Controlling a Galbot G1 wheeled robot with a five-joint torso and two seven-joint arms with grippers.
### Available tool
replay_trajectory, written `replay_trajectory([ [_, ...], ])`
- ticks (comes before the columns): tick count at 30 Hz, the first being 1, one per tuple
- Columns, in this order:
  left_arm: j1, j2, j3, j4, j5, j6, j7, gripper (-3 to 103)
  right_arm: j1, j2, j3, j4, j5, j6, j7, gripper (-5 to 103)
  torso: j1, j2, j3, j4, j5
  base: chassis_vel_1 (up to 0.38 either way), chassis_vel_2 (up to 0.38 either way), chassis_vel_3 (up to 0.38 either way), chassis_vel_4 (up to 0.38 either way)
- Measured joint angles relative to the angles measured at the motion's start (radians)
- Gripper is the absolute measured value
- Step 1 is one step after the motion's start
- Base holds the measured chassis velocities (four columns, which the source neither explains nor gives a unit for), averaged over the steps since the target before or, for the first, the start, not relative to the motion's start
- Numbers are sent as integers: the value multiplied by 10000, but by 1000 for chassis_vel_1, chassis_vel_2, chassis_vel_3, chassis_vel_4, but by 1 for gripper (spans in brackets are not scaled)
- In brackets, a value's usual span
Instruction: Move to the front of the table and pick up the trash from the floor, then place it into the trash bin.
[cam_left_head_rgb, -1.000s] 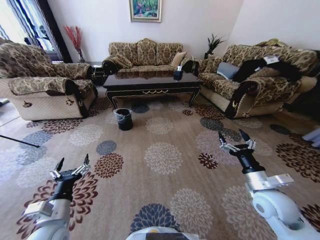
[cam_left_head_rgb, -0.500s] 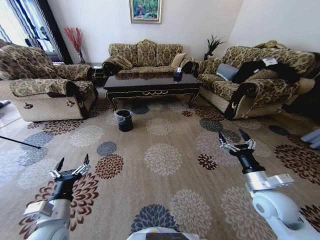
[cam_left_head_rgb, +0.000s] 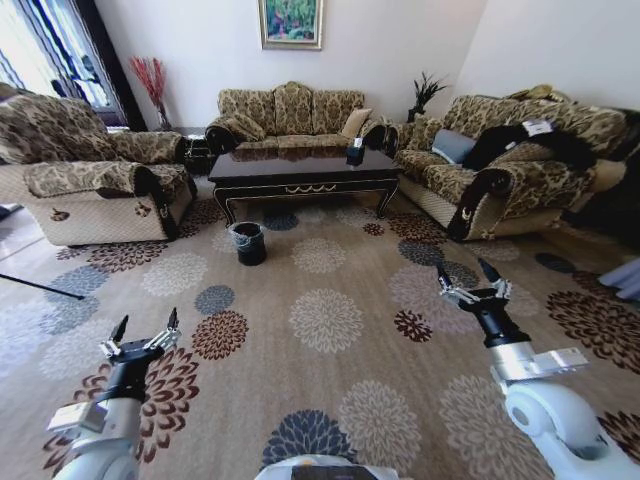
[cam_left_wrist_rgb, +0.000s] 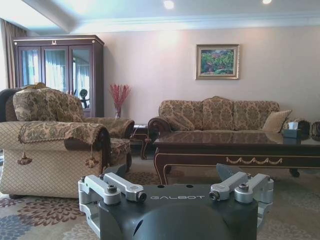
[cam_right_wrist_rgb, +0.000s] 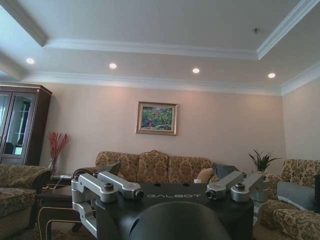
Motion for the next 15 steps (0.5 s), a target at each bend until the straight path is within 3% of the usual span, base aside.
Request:
replay_trajectory([
  [15,0,0,0,0,0,0,0,100,0,0,0,0,0,0,0,100,240,611,371,0,0,0,0,0,0],
])
